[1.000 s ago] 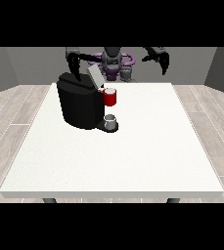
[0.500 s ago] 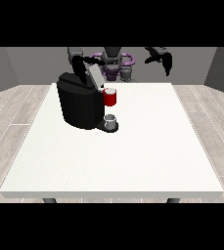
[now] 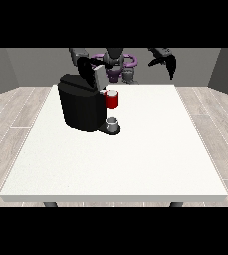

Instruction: Insert the coffee pod into the coffee machine and close the lid

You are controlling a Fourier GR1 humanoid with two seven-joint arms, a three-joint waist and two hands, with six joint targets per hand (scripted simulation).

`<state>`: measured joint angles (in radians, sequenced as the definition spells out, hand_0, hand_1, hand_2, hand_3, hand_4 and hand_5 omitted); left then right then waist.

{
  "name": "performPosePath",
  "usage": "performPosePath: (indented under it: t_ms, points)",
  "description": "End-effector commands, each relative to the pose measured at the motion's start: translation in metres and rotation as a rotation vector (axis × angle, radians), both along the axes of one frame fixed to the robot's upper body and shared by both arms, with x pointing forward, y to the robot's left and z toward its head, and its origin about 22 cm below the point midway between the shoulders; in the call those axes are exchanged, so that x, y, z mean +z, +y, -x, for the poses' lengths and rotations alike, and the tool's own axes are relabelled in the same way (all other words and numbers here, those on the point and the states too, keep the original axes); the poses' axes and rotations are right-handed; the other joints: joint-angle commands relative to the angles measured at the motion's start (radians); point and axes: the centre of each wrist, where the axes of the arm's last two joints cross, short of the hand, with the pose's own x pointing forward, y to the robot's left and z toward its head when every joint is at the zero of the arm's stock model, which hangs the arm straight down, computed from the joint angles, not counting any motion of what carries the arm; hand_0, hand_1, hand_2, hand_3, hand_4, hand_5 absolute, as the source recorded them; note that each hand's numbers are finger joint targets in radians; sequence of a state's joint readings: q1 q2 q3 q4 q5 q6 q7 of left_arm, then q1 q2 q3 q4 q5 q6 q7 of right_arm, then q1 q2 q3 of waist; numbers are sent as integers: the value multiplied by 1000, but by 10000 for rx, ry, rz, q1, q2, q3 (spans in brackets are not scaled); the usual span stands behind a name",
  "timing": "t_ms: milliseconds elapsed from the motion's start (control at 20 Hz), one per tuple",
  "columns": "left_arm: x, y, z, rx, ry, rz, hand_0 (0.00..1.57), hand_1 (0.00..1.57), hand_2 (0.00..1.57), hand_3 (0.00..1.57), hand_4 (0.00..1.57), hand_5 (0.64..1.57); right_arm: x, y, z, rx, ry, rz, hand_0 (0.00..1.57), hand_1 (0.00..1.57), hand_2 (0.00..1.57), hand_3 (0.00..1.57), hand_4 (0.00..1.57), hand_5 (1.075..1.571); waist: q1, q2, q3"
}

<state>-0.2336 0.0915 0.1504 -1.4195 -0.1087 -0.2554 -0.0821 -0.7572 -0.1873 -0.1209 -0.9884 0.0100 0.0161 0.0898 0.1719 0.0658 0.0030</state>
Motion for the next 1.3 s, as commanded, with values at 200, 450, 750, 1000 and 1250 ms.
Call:
performPosePath:
  t_ms: [200,450,750,1000,1250]
  points:
    - [20,-9,-15,-196,-611,-131,0,0,0,0,319,1571,59,28,-16,722,-1188,655,0,0,0,0,0,1571,511,499,-31]
    - [7,-11,-10,-636,-421,117,0,0,0,0,326,1571,57,52,-12,850,-1592,933,0,0,0,0,0,1571,857,557,-36]
    - [10,-30,-12,-1233,-729,24,0,0,0,0,407,1571,82,58,-11,507,-2289,1835,0,0,0,0,219,1571,1663,808,-32]
    - [26,-27,-21,-1376,-1186,-19,0,0,0,0,397,1571,106,43,-10,19,-2282,1927,0,0,0,0,160,1571,2038,933,-27]
    - [30,-40,-29,-1658,-1110,84,0,0,0,0,444,1571,131,47,-2,12,-2460,2470,0,0,0,0,87,1571,2401,1232,-34]
